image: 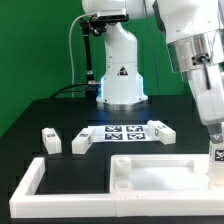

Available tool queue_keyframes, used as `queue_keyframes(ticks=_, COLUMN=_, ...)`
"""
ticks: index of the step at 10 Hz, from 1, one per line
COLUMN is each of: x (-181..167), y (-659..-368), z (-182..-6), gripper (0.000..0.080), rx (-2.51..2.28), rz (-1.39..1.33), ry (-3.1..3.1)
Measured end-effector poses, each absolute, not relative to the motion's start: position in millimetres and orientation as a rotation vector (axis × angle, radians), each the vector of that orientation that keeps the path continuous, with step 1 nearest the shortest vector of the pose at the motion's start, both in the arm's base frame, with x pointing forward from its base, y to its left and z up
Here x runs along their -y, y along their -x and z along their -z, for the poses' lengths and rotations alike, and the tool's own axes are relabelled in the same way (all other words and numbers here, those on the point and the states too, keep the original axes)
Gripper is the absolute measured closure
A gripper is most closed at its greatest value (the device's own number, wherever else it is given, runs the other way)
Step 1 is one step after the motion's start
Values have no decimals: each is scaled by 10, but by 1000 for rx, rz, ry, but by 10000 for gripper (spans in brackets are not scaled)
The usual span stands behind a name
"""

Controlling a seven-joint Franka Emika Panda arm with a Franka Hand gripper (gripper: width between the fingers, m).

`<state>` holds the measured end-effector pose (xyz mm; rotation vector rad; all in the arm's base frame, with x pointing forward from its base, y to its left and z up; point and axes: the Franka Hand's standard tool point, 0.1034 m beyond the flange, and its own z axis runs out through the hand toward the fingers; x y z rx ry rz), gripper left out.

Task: Assemble desk

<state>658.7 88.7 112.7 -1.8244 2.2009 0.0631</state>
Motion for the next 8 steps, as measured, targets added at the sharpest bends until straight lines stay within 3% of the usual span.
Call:
queue_keyframes(ticks=1, x=-892, y=-6587, z=-1123, gripper=499, rx=-2198, rz=-63, ry=1827)
queue_keyframes(ticks=2, x=-907, y=-6580, z=-1118, gripper=407, rx=-2105, rz=-48, ry=1954)
queue_keyframes(ticks=3, x=-964, y=-6601, z=-1133, gripper=236, rx=-1926, rz=-33, ry=2187)
queue_keyframes(ticks=4, x=-1023, y=-6650, z=-1161, gripper=236, rx=-1746, rz=-28, ry=2375)
queue_keyframes(ticks=5, x=-1054, y=-6681, z=-1163, gripper=169, rx=-1624, rz=-18, ry=2463)
queue_keyframes(ticks=6, x=-1024, y=-6672, z=-1150, gripper=152, rx=-1546, rz=-7, ry=2514)
queue_keyframes(ticks=8, x=-1012, y=-6665, z=-1148, gripper=150, rx=-1337, rz=10, ry=2643)
